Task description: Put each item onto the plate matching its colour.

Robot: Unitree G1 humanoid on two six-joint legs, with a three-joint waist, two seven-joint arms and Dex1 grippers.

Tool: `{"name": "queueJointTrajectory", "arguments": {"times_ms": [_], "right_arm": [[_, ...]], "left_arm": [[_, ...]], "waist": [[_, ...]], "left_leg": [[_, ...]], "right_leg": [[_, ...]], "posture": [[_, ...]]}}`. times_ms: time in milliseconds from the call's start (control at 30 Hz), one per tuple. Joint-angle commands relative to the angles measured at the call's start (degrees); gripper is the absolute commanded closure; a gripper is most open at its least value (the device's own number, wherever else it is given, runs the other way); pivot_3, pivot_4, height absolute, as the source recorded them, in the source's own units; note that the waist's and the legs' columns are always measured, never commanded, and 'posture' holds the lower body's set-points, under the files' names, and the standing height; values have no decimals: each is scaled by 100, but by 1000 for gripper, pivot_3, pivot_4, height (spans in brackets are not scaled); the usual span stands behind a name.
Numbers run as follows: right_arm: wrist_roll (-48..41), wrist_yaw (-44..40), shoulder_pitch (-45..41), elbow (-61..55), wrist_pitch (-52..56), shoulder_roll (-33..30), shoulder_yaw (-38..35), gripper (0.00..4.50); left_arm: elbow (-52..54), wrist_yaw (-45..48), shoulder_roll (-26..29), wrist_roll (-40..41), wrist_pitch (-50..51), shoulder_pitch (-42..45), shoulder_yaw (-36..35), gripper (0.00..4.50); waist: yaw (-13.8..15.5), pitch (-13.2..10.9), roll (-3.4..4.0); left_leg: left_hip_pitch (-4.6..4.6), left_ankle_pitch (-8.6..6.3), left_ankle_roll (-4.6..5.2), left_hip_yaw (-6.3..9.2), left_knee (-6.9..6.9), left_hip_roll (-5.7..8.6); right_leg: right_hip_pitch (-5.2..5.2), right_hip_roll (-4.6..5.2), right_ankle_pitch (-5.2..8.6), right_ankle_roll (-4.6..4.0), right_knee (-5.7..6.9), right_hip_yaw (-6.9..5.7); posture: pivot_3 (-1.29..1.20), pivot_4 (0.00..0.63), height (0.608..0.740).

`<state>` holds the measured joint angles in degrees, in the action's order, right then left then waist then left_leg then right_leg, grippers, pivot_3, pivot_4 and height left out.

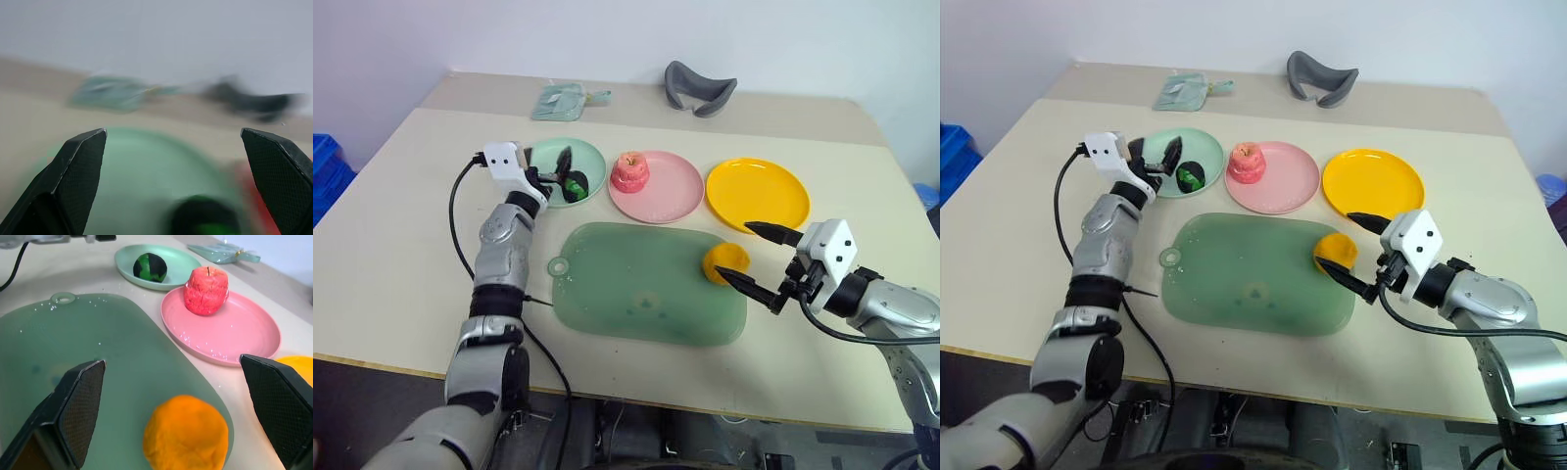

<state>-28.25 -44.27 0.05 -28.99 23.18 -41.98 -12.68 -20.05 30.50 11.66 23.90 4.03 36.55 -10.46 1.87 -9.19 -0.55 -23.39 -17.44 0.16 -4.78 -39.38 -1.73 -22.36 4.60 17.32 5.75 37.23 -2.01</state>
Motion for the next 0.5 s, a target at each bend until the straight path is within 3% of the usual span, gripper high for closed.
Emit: {"name": "queueJointTrajectory", "arguments": {"times_ms": [33,267,500], "right_arm": [[10,-48,-190,23,-76,96,228,0],[462,-135,-655,896,-436,313,814,0],[738,-355,-862,1627,-841,490,1068,0]], "left_arm": [[1423,1349,586,521,672,-638,461,15],[2735,3578,2109,1255,1438,-1655,766,15],[3003,4503,2914,1269,1607,-1825,844,15]], "waist": [[-100,3,5],[-190,4,8],[-109,4,8]], "left_leg": [[1,1,-2,0,0,-3],[7,4,-7,-1,10,-6],[5,1,-1,1,8,-1]], "right_leg": [[0,-4,0,0,0,0],[-1,-7,2,-3,4,5],[2,-2,2,-3,1,7]], "posture": [[0,150,740],[0,150,740],[0,150,740]]}}
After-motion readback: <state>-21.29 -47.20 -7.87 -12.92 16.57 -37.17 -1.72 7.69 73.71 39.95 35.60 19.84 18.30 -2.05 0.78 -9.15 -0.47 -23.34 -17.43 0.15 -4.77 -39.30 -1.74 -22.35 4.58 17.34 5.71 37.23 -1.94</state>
